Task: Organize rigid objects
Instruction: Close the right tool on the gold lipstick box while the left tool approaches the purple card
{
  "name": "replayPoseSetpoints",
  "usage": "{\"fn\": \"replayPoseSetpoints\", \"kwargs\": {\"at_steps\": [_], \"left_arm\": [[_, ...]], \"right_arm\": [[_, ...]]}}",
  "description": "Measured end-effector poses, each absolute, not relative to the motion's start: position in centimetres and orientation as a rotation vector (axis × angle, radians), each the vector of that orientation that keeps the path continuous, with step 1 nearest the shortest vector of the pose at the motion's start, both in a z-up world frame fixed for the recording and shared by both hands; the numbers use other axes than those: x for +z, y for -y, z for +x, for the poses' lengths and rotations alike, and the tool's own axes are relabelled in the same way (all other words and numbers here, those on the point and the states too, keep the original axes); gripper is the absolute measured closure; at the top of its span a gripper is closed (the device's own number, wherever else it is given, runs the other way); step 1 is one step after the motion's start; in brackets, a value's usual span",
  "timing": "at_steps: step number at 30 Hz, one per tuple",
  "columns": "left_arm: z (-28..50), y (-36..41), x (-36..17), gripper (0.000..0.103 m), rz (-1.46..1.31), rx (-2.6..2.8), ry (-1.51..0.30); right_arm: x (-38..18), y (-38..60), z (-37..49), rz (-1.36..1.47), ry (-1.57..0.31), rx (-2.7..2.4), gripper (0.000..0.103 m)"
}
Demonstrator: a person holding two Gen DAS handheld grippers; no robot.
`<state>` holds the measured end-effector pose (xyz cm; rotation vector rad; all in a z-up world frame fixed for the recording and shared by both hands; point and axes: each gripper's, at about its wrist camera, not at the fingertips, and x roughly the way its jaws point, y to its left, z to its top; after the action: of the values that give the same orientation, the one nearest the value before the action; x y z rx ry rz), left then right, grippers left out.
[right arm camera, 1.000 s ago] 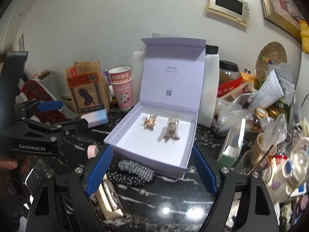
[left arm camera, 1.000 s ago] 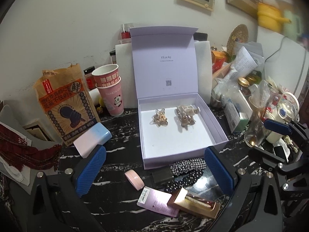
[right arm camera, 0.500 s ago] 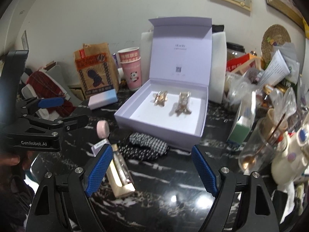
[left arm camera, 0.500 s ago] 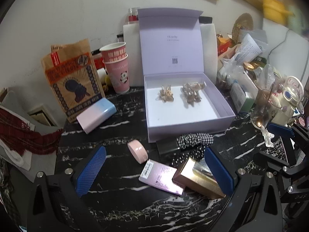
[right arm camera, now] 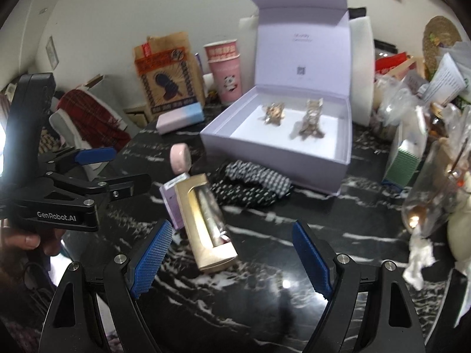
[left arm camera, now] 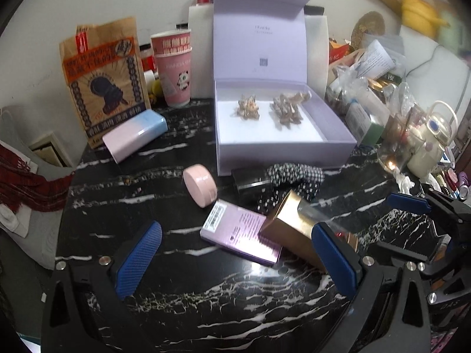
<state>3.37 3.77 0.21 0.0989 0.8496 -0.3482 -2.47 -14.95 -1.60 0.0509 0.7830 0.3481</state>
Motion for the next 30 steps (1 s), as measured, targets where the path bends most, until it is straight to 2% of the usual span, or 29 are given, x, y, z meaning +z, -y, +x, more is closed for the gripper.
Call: {"fn": "replayPoseSetpoints", "kwargs": {"at_steps": [16,18,22,30], "left_arm": [[4.1,-5.4,-3.7,0.0,0.047,-0.421,-0.884],[4.4,-5.4,-3.9,0.0,0.038,-0.434,-0.888],[4.9,-5.1,-4.2,0.0,0.038,-0.461,-0.884],[6.8,-4.2,-5.2,0.0,0.018,-0.527,-0.92]], "right_arm": [[-5.5,12.2,0.3,0.002,-0.858,0.417,0.02],[-5.8,12.2,0.7,0.006,-0.87,0.426,0.028],[-6.4,12.4,1.1,0.014,-0.898,0.443,0.057],[-5.7,13.5,0.4,0.035,-0.89,0.442,0.063]]}}
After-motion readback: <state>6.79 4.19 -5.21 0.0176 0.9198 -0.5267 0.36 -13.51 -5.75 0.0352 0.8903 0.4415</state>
